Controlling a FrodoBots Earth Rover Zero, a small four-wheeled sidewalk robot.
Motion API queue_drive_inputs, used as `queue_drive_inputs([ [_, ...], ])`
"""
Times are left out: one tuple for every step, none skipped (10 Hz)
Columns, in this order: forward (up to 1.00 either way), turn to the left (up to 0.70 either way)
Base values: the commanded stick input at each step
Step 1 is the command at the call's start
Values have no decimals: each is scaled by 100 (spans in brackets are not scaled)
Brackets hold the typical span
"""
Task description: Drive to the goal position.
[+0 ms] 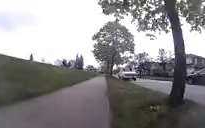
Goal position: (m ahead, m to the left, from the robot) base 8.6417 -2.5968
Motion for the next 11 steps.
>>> queue_drive_inputs([
  [100, 38],
  [66, 27],
  [0, 0],
  [0, 0],
  [0, 0],
  [0, 0],
  [0, 0],
  [30, 0],
  [62, 0],
  [95, 0],
  [100, 0],
])
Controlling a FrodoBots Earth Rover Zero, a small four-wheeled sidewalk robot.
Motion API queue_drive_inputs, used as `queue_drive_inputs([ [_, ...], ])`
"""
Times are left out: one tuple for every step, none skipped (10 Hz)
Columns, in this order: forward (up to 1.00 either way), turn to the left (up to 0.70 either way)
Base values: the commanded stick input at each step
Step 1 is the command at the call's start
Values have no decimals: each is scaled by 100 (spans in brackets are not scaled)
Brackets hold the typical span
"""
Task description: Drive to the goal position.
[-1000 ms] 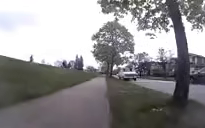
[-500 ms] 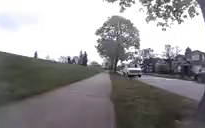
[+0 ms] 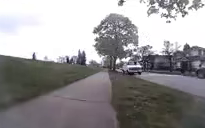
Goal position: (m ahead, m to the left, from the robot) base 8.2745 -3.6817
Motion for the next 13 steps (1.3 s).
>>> queue_drive_inputs([
  [100, 0],
  [100, 0],
  [100, 0],
  [100, 0],
  [100, 0],
  [100, 0],
  [100, 0],
  [100, 0],
  [100, 0],
  [100, 0],
  [100, 13],
  [100, 16],
  [100, 9],
])
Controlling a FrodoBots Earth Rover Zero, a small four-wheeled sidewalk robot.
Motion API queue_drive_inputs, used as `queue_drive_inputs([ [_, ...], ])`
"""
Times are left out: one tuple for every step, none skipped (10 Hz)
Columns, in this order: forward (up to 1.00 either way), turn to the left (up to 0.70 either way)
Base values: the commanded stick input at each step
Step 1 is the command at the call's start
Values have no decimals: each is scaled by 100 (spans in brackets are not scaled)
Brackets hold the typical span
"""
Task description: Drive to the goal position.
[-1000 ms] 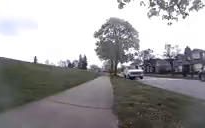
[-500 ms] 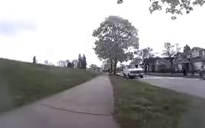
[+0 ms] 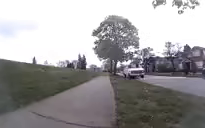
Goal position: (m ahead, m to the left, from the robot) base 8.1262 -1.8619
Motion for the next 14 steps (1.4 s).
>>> queue_drive_inputs([
  [100, 3],
  [100, 0],
  [100, 0],
  [100, 0],
  [100, 0],
  [100, 0],
  [100, 0],
  [100, 0],
  [100, 0],
  [100, 0],
  [100, 0],
  [100, 0],
  [100, 0],
  [100, 0],
])
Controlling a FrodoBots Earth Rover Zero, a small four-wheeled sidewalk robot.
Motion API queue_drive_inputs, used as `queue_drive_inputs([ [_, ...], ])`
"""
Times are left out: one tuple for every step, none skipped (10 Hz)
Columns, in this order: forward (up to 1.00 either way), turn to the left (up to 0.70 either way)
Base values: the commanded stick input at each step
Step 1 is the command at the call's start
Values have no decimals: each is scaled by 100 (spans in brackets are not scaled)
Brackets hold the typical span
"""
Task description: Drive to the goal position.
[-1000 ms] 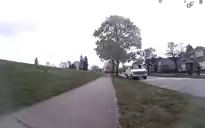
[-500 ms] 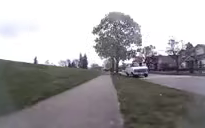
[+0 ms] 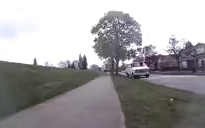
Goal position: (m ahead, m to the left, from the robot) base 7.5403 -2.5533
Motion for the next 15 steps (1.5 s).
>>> queue_drive_inputs([
  [100, 0],
  [100, 0],
  [100, 0],
  [100, 0],
  [100, 0],
  [100, 0],
  [100, 0],
  [100, 0],
  [100, 0],
  [100, 0],
  [100, 0],
  [100, 0],
  [100, 0],
  [100, 0],
  [100, 0],
])
